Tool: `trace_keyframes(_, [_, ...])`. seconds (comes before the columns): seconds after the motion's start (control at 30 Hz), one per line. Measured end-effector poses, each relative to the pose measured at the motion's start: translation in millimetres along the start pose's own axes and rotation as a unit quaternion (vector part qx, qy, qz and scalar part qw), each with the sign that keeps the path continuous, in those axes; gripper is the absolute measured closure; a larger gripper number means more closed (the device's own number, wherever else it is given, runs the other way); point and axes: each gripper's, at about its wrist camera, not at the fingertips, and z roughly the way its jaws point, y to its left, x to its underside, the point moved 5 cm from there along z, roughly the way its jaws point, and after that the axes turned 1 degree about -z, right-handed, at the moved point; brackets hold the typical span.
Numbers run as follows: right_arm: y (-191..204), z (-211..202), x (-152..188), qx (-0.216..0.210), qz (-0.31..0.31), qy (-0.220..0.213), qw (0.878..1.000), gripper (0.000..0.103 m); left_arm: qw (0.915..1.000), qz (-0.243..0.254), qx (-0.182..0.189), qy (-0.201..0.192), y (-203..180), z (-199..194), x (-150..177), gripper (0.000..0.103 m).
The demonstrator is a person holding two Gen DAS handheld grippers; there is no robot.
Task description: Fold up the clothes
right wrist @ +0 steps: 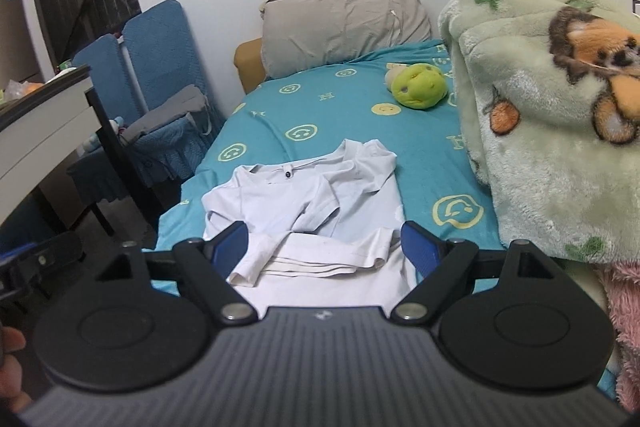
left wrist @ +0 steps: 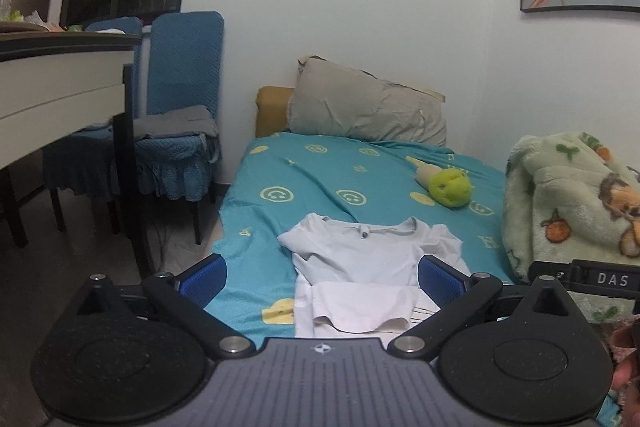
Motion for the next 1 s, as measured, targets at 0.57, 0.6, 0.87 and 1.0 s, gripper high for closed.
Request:
trace_keyframes(0.57, [-17.1,27.9,16.6,0.070,0.030,0.058,0.995,0.018,0.9599,-0.156,0.013,0.233,24.8,55.6,66.4,0.010])
trace_keyframes(0.6, [-19.9,28.3,17.6,0.073,0.038,0.061,0.995,0.018,0.9559,-0.169,0.019,0.240,26.5,54.7,70.1,0.010])
trace_keyframes(0.87, [-34.2,28.5,23.8,0.055,0.103,0.079,0.990,0.018,0.8877,-0.302,0.084,0.337,31.6,70.4,112.3,0.009])
trace_keyframes(1.0, [-40.8,28.1,31.3,0.028,0.162,0.097,0.982,0.018,0.8522,-0.357,0.106,0.367,31.5,80.0,132.0,0.013])
